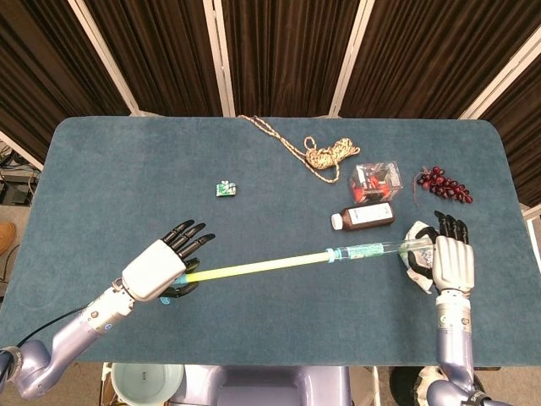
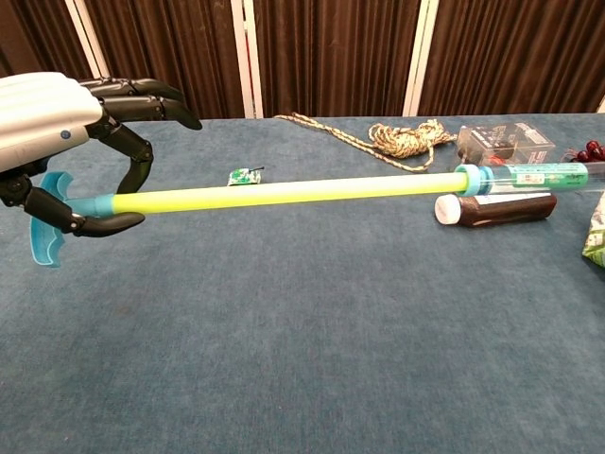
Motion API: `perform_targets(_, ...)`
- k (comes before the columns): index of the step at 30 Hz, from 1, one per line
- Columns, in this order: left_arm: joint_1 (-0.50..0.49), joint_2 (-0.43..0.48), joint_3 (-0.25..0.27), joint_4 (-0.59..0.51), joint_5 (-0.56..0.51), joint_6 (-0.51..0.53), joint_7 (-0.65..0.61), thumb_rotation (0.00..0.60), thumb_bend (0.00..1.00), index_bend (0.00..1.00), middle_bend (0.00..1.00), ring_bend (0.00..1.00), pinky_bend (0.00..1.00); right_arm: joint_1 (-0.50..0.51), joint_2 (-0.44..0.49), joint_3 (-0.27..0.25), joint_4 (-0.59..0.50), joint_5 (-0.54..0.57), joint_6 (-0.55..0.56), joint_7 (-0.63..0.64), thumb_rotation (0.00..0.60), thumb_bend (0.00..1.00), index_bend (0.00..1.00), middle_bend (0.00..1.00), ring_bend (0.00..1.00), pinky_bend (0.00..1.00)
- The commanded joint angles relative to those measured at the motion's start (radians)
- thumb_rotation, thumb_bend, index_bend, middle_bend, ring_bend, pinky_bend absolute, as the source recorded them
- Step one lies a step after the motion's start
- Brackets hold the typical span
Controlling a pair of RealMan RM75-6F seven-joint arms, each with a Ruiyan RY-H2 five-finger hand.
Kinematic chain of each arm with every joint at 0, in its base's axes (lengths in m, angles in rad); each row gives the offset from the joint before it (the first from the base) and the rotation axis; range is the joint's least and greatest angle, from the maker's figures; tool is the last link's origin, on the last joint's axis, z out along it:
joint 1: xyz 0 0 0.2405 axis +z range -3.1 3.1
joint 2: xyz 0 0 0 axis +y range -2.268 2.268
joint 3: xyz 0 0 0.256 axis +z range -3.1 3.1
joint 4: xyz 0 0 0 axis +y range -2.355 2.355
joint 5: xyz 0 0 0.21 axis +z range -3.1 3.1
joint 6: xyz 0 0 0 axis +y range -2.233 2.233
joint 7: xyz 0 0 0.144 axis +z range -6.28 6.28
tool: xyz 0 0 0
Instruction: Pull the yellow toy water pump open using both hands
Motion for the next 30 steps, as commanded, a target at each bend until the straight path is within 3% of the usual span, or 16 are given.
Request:
perform_targets(1, 0.003, 0.004, 0.001, 0.003, 0.0, 0.002, -0.002, 0.6, 0.39, 0.64, 0.12, 0.02, 0.1, 0.0, 0.003, 0.001, 0.004, 0.005, -0.001, 0.003, 0.6, 0.43, 0.69, 0.12, 0.08, 0.02)
perform_targets(11, 0.014, 0.009, 0.003, 0.015, -0.003, 0.006, -0.015, 0.6, 0.38, 0.64, 0.11, 0.02, 0.1, -0.002, 0.007, -0.005, 0.019, 0.011, -0.005, 0.014, 0.6, 0.42, 0.66, 0.11, 0.08, 0.02)
perform_targets(14, 0.017, 0.006, 0.003, 0.017, -0.005, 0.005, -0.016, 0.6, 0.3, 0.53, 0.09, 0.01, 0.09, -0.004, 0.008, -0.01, 0.018, 0.011, -0.008, 0.014, 0.6, 0.38, 0.5, 0.06, 0.06, 0.02)
perform_targets(17, 0.019, 0.005, 0.004, 0.014, -0.018, -0.01, -0.008, 0.6, 0.18, 0.29, 0.04, 0.0, 0.07, -0.003, 0.014, -0.03, 0.017, 0.007, -0.019, -0.003, 0.6, 0.32, 0.26, 0.0, 0.02, 0.02)
perform_targets(19, 0.02, 0.008, 0.003, 0.007, -0.031, -0.022, 0.001, 0.6, 0.13, 0.15, 0.01, 0.0, 0.06, -0.003, 0.018, -0.037, 0.013, 0.008, -0.024, -0.011, 0.6, 0.29, 0.15, 0.0, 0.01, 0.0)
perform_targets(23, 0.025, 0.015, -0.003, -0.014, -0.065, -0.045, 0.026, 0.6, 0.12, 0.1, 0.0, 0.0, 0.05, -0.002, 0.028, -0.043, 0.002, 0.02, -0.035, -0.022, 0.6, 0.28, 0.12, 0.0, 0.0, 0.0)
perform_targets(30, 0.063, 0.027, -0.009, -0.033, -0.121, -0.026, 0.041, 0.6, 0.12, 0.09, 0.0, 0.0, 0.05, -0.012, 0.057, -0.054, -0.029, 0.013, -0.032, -0.018, 0.6, 0.28, 0.12, 0.0, 0.0, 0.0)
